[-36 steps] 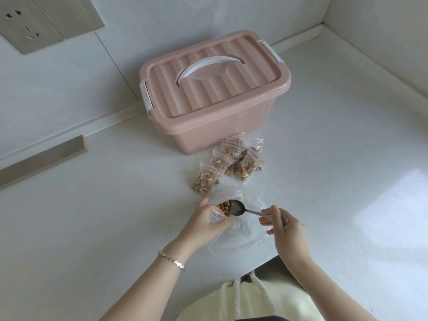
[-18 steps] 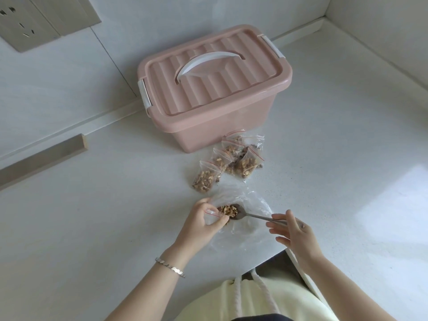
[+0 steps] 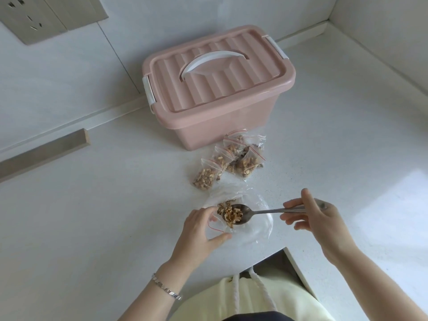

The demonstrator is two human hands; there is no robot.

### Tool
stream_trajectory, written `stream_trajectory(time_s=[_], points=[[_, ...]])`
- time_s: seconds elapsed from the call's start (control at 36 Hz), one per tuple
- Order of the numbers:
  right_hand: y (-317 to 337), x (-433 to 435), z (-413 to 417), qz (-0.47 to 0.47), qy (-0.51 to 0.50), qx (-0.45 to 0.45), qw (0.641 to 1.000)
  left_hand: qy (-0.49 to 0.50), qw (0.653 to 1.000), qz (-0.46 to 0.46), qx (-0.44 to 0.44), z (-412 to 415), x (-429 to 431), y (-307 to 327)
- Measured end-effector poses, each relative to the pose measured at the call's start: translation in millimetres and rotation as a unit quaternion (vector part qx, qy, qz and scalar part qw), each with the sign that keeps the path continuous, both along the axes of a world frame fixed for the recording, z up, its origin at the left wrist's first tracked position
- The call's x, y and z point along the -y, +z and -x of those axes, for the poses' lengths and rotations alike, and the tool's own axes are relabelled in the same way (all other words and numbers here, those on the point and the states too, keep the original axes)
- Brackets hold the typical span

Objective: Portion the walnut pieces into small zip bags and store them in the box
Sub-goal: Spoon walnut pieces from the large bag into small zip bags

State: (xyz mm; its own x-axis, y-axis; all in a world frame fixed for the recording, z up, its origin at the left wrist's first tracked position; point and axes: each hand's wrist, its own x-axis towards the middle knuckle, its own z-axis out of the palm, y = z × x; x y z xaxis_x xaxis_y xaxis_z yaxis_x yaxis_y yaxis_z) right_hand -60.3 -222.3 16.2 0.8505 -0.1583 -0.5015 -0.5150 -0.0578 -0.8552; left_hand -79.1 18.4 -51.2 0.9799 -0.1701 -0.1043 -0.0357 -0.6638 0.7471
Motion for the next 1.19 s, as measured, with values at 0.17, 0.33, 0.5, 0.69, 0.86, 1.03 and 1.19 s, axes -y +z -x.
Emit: stream_trajectory(time_s=[0.17, 0.33, 0.5, 0.69, 0.86, 1.03, 1.19], points=[[15, -31, 2, 0.061, 0.08, 0.068, 0.993, -0.002, 0.999, 0.008, -0.037, -2, 5, -1], [13, -46, 18, 0.206, 0.206, 0.172, 0.941, 0.036, 0.996, 0.042, -0.065, 2, 3, -11], [9, -35, 24, 0.226, 0.178, 0.295, 0.911, 0.061, 0.996, 0.049, -0.048, 8, -1, -20], [7, -22, 21, 0.18, 0.05, 0.165, 0.968, 0.086, 0.994, 0.045, -0.054, 13, -1, -27], [-13, -24, 26, 0.178, 0.023, 0.078, 0.981, 0.058, 0.996, 0.018, -0.072, 15, 0, -29], [-26, -39, 30, 0.16, 0.016, 0.028, 0.987, 0.117, 0.99, 0.024, -0.075, 13, 2, -30], [-29, -47, 33, 0.188, 0.023, 0.035, 0.981, 0.163, 0.985, 0.035, -0.044, 7, 3, -32]])
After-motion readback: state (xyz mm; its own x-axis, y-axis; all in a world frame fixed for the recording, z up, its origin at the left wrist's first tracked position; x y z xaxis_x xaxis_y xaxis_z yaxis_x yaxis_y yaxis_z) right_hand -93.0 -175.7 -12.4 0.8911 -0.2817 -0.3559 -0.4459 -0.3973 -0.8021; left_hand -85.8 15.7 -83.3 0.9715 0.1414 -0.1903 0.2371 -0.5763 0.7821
